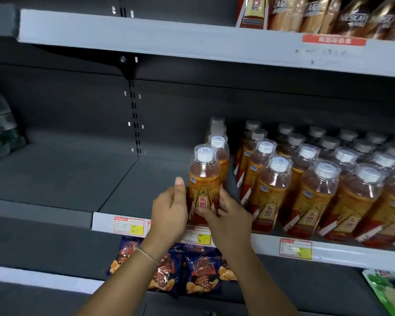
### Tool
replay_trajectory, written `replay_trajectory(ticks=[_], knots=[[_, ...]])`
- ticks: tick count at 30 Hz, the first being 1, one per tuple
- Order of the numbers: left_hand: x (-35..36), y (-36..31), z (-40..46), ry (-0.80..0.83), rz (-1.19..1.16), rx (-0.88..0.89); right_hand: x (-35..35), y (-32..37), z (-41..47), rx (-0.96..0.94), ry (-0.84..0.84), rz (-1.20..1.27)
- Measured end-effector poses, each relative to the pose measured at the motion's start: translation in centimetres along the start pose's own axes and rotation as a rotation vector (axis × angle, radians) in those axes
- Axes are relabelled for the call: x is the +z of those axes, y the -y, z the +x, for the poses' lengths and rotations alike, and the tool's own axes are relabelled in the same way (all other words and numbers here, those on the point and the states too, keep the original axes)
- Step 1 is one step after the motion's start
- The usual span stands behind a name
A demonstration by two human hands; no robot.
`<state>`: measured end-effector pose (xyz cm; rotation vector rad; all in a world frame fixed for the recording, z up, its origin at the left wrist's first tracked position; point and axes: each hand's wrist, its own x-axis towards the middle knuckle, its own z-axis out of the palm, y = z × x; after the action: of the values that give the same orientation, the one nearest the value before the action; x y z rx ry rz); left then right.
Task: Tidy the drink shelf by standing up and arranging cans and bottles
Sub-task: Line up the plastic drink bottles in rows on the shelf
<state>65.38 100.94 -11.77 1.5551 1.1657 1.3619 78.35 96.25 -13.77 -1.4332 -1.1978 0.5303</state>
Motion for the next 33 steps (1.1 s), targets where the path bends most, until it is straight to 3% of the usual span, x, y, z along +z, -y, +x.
replay_trajectory(ticks=[10, 17, 21, 28, 33], knots=[[2.4, 0.8, -0.5, 0.053, -0.068, -0.033, -2.0, -1.1, -0.1, 0.035, -0.057, -0.086], [2.2, 1.6, 0.9, 0.012, 0.104, 0.001, -1.7, -1.0, -0.2, 0.046, -0.050, -0.127], [2.6, 1.5, 4.0, -0.020, -0.050, -0.120, -1.5, -1.6, -0.5, 0.063, -0.063, -0.143], [5.9, 2.0, 10.6, 0.220, -0.303, -0.300, -0.7, -1.4, -0.3, 0.101, -0.085, -0.238], [6.9, 2.6, 13.7, 0.324, -0.374, -0.321, -0.1, -1.2, -0.3, 0.108, -0.107, -0.297]])
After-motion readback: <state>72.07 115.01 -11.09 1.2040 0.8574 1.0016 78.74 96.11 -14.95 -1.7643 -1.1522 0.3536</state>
